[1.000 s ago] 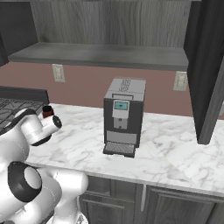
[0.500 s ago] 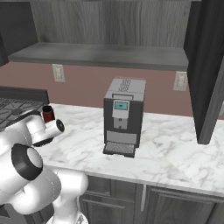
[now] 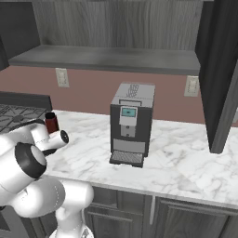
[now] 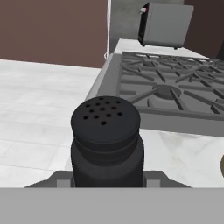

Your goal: Collect the paprika, mayonnaise, and shaker from the cabinet and place them next to the stove.

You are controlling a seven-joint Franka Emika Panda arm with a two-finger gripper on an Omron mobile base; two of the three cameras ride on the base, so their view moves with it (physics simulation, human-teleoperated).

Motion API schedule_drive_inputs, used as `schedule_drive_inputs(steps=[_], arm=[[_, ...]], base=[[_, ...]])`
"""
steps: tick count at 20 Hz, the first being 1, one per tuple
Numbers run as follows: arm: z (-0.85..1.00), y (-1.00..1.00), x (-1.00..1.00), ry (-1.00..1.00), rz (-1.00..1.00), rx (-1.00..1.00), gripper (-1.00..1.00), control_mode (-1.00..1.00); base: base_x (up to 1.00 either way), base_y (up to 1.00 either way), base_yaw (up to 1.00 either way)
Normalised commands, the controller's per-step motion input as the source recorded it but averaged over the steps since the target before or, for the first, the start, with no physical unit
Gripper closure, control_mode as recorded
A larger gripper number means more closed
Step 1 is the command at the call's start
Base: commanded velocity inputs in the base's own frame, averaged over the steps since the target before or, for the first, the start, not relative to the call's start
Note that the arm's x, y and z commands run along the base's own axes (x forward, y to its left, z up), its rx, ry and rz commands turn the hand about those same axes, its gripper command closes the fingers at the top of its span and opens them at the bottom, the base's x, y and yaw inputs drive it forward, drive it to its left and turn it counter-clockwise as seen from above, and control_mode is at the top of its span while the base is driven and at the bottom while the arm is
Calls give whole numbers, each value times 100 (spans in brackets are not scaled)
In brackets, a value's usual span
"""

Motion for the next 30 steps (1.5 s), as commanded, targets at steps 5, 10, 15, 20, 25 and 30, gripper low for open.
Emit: schedule_drive_inputs(steps=[5, 10, 15, 20, 25, 30], arm=[[-7, 1, 0, 0, 0, 0, 100, -100], [-5, 2, 0, 0, 0, 0, 100, -100], [0, 6, 6, 0, -2, 0, 100, -100], [0, 10, 10, 0, -4, 0, 100, -100], [-1, 10, 8, 0, -3, 0, 100, -100], [-4, 8, 8, 0, -2, 0, 100, -100]], base=[[0, 0, 0], [0, 0, 0], [0, 0, 0], [0, 0, 0], [0, 0, 0], [0, 0, 0]])
